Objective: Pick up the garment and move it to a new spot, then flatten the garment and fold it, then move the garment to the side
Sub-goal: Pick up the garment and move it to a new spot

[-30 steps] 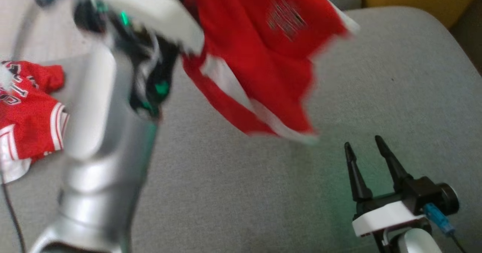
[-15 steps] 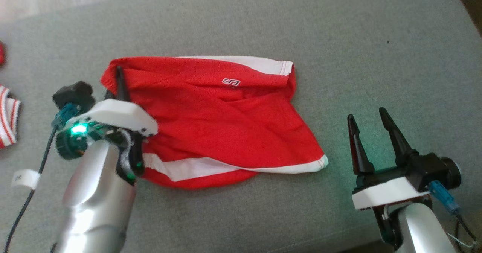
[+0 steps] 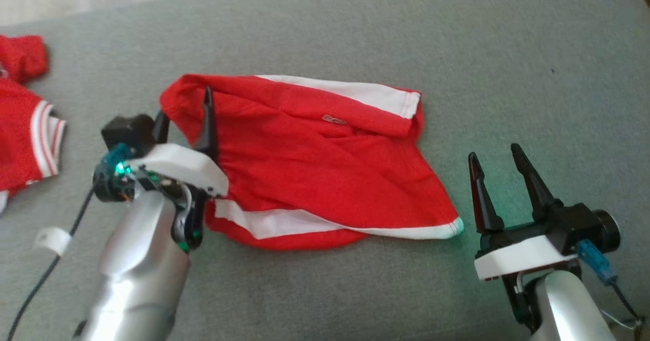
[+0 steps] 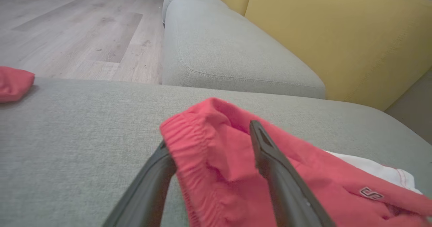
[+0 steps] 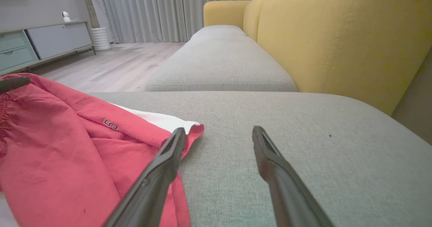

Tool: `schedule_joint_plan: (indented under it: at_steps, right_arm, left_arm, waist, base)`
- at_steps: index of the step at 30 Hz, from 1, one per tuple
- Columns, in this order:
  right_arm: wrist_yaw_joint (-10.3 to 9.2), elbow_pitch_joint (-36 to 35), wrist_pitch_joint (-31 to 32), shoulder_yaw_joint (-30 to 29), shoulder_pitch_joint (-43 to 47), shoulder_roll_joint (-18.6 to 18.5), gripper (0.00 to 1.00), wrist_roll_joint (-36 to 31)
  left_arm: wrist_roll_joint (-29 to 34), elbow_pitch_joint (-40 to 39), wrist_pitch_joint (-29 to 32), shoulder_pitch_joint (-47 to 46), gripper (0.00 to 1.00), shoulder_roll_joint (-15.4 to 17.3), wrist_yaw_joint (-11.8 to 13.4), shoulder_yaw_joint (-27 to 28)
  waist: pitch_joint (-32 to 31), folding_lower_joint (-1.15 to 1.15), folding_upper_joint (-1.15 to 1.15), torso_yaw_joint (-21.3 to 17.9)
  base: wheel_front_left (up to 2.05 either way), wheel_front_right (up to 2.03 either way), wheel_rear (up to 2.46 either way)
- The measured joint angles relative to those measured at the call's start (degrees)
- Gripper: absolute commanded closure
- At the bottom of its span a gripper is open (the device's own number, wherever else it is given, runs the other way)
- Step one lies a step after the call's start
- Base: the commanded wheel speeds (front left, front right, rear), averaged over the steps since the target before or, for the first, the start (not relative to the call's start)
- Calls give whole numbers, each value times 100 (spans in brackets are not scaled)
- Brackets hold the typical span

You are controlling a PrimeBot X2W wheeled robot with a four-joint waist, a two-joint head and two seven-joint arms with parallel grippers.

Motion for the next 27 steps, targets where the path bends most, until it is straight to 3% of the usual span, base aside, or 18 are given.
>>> schedule_joint_plan:
  at_steps: [4,9,19,27]
  right_arm:
    - [0,34,0,-34,13,0,0,-51]
    - [0,83,0,-87,151,0,0,-100]
    - [0,73,78,-151,752,1,0,-229]
    - [0,-32,135,-177,1162,4,0,-248]
  left_arm:
    - [27,-101,-43,359,0,27,-133,-132]
    - [27,-403,-183,1096,0,101,-100,-214]
    - [141,-1589,-700,2694,0,202,370,-221]
    - [226,-2440,-755,3798,0,227,781,-226]
  waist:
    - [-240,0,0,167]
    - [-585,-1,0,371]
    - [-1305,-2,0,639]
    - [-1620,-1,0,763]
  base:
    - [0,0,0]
    - [0,0,0]
    - [0,0,0]
    - [0,0,0]
